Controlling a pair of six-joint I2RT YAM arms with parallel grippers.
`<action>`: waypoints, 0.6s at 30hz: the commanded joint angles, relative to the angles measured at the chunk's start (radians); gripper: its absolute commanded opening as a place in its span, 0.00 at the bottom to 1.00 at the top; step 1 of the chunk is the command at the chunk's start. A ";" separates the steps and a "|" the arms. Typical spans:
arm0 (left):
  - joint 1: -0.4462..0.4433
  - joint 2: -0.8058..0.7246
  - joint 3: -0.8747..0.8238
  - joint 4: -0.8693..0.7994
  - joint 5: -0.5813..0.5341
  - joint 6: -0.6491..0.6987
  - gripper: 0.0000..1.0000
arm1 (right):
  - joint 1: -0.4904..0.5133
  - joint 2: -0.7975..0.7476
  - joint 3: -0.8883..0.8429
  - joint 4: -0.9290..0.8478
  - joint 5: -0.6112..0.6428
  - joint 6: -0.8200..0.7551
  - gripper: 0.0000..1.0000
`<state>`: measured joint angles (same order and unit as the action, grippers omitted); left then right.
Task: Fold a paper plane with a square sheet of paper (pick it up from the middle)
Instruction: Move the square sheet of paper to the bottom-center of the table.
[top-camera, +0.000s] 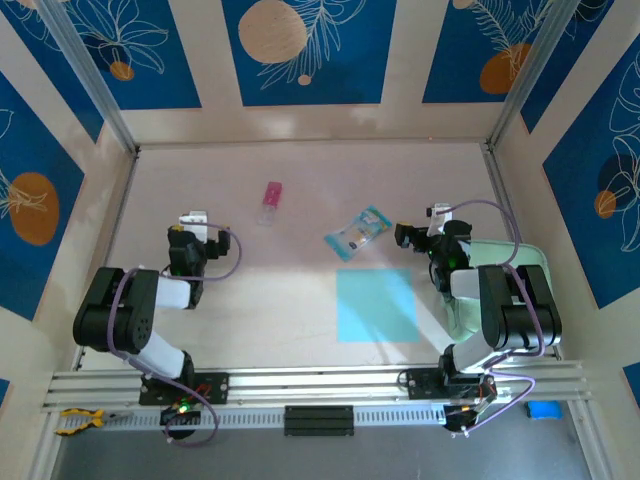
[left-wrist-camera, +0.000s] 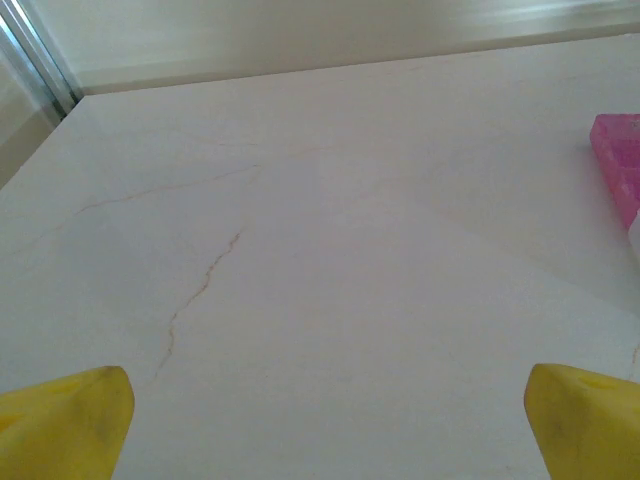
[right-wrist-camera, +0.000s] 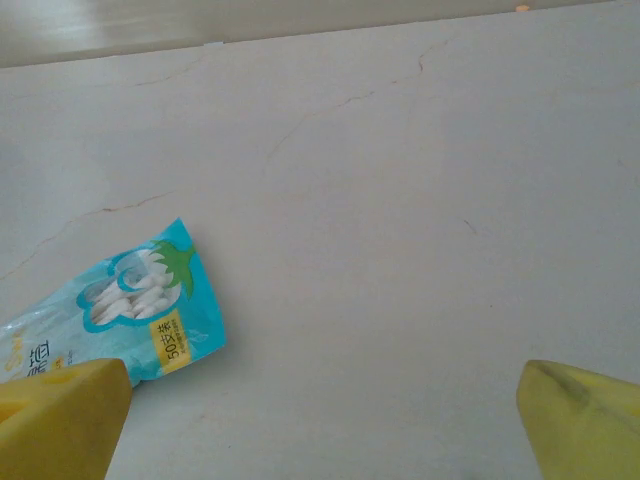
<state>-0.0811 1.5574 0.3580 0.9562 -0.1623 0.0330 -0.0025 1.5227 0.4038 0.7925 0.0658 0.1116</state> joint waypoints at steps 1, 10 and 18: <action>-0.006 0.007 0.010 0.000 0.021 0.008 1.00 | -0.004 -0.001 0.019 -0.001 -0.020 -0.017 0.99; -0.005 0.007 0.009 -0.001 0.023 0.008 1.00 | -0.011 0.000 0.020 -0.001 -0.032 -0.013 0.99; -0.004 0.009 0.012 -0.004 0.023 0.007 1.00 | -0.010 0.003 0.023 -0.005 -0.029 -0.013 0.99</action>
<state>-0.0814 1.5574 0.3580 0.9554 -0.1574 0.0330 -0.0090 1.5227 0.4038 0.7925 0.0509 0.1116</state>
